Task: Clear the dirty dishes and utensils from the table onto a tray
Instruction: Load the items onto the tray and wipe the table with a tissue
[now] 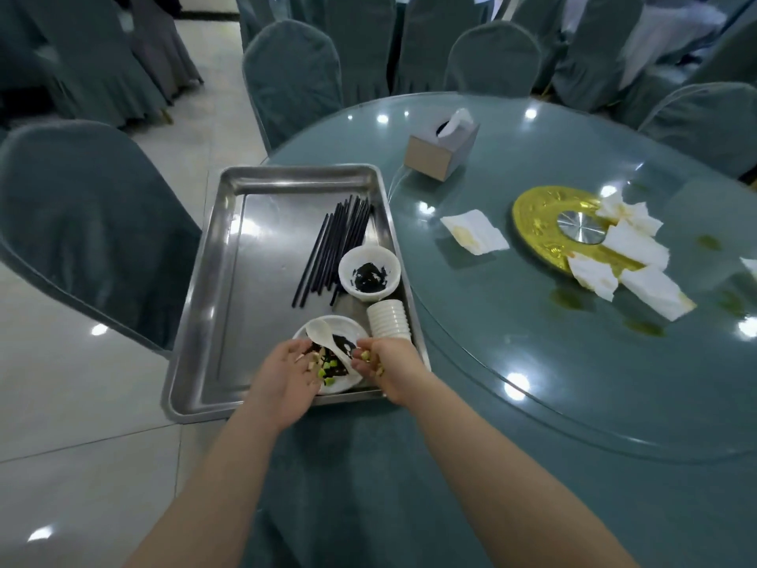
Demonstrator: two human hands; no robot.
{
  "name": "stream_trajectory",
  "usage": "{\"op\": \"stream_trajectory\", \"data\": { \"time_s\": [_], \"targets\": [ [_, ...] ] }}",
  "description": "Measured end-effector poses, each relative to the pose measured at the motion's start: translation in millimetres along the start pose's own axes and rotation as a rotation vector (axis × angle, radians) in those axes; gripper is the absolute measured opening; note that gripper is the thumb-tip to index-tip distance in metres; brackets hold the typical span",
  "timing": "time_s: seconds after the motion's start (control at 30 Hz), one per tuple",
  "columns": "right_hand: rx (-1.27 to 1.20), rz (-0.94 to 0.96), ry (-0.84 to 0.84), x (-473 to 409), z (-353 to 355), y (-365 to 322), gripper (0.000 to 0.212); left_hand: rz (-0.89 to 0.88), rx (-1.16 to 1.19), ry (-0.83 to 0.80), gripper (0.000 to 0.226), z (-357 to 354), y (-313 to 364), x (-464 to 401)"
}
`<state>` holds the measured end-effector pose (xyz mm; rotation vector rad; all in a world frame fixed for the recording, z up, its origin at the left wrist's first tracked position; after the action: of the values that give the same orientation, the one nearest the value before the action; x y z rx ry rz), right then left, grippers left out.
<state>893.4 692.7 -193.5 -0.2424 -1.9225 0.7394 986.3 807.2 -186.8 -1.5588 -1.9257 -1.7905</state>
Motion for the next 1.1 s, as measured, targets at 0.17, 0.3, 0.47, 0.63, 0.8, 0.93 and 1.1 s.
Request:
{"op": "stream_trajectory", "data": {
  "time_s": [0.17,0.3,0.47,0.63,0.8,0.93,1.1],
  "targets": [
    [0.08,-0.001,-0.014,-8,-24,13,0.03,0.004,0.019,-0.017,0.057,14,-2,-3],
    [0.053,0.029,-0.049,-8,-22,7,0.021,-0.016,0.042,-0.014,0.054,24,-4,-2],
    [0.102,0.118,-0.039,-7,-19,-5,0.031,-0.042,0.03,-0.016,0.05,22,1,2],
    [0.113,0.164,-0.093,-1,-15,-13,0.032,-0.07,0.016,-0.019,0.047,20,5,9],
    [0.131,0.347,0.059,9,45,-41,0.03,-0.072,0.007,-0.031,0.042,11,0,7],
    [0.269,0.519,0.233,25,119,-66,0.037,-0.053,0.036,-0.047,0.035,0,-10,7],
    [0.668,0.6,0.517,55,242,-80,0.037,-0.034,-0.012,-0.091,0.03,-25,-22,11]
  ]
}}
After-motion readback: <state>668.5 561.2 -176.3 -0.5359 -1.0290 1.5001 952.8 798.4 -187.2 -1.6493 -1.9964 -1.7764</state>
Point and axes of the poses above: each hand's wrist, its own x-axis away from the middle knuckle, its own z-axis out of the back of the hand, y = z × x, the point moved 10 cm from there along -x, towards the middle knuckle, and after that the axes turned 11 degrees about -x, right-handed, at the moved point
